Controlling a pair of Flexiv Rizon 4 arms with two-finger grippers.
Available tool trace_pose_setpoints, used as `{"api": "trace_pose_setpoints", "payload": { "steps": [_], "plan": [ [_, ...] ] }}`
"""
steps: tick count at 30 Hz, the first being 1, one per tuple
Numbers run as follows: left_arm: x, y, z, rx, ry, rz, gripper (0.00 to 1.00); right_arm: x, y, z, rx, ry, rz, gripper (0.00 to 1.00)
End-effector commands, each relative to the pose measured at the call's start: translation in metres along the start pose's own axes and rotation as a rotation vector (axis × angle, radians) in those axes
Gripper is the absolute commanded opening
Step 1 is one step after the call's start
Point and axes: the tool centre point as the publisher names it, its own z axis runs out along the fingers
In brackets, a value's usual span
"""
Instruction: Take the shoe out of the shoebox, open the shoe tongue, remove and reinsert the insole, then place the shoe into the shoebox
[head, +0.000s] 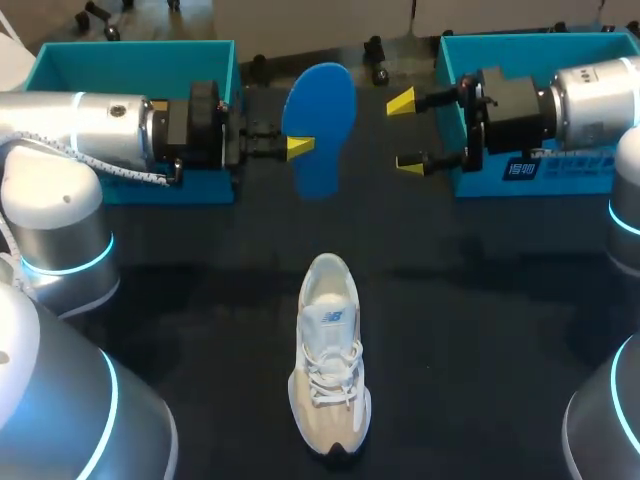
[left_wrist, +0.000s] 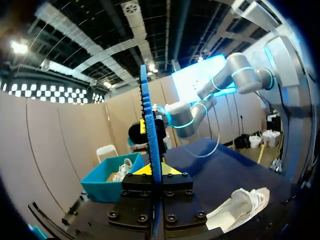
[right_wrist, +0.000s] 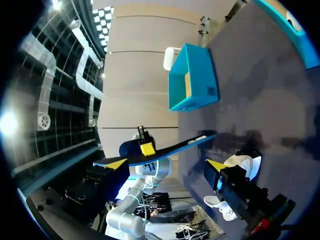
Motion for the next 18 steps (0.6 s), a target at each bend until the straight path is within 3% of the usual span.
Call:
{"api": "trace_pose_setpoints", "payload": {
  "steps": [1,7,11,18],
  "plan": [
    [0.006,-0.005,-0.016,0.053,0.047,0.456,0.00,0.000,0.000,0.002,-0.001,0.000,0.000,1.00],
    [0.012,0.003,-0.025,0.067,0.065,0.720,0.00,0.000,0.000,0.002,-0.001,0.000,0.000,1.00],
    [0.014,0.012,-0.025,0.044,0.006,0.913,0.00,0.000,0.000,0.002,-0.001,0.000,0.000,1.00],
    [0.013,0.024,-0.017,0.002,-0.015,1.052,0.00,0.000,0.000,0.002,-0.001,0.000,0.000,1.00]
  ]
}}
